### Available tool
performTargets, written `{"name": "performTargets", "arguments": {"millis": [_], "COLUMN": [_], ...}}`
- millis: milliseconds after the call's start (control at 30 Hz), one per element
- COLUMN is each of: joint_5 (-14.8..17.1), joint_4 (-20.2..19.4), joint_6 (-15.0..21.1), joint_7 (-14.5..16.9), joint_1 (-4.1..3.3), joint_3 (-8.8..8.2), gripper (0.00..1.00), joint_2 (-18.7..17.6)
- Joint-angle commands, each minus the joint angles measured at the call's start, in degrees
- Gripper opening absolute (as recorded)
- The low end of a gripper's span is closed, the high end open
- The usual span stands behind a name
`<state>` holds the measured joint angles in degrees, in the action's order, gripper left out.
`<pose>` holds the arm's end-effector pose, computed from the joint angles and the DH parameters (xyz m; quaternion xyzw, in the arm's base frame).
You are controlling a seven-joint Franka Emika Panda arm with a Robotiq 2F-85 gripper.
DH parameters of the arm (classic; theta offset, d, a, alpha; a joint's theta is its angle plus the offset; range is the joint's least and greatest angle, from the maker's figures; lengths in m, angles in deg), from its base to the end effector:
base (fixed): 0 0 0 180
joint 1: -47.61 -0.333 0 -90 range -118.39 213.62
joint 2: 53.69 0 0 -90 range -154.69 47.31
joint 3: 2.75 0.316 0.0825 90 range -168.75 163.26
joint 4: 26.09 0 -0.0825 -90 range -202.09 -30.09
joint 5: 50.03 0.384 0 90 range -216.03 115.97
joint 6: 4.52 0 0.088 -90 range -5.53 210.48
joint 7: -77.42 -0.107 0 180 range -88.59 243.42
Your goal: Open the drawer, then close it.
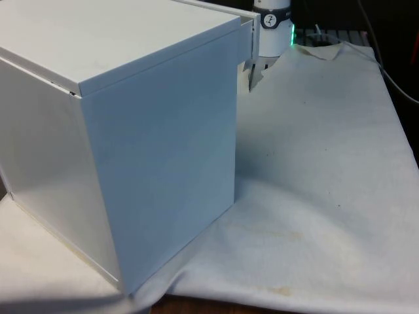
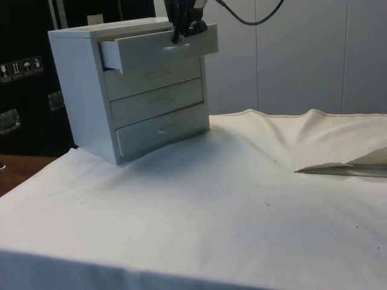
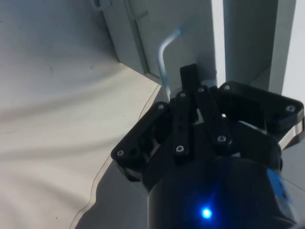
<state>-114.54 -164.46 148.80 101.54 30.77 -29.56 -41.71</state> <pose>0.4883 -0.0616 0.4197 0.7814 0.5062 0.1113 0.3476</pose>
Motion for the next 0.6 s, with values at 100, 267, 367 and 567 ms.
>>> {"name": "performTargets", "arguments": {"millis": [100,267,367,567], "joint_5": [-2.12,-1.15,-2.92,-3.04], "joint_4": [1.78,1.78,3.38,4.76], "joint_6": [-0.06,-0.11,-0.34,-0.52], "joint_7": [-1.72,-1.49,-2.98,-3.5], "joint_1": [0.4,0.06,0.29,0.29], "joint_3": [0.17,0.0,0.23,0.23], "gripper": [0.0,0.0,0.0,0.0], "joint_2": [-1.03,-1.6,-2.75,-4.24]}}
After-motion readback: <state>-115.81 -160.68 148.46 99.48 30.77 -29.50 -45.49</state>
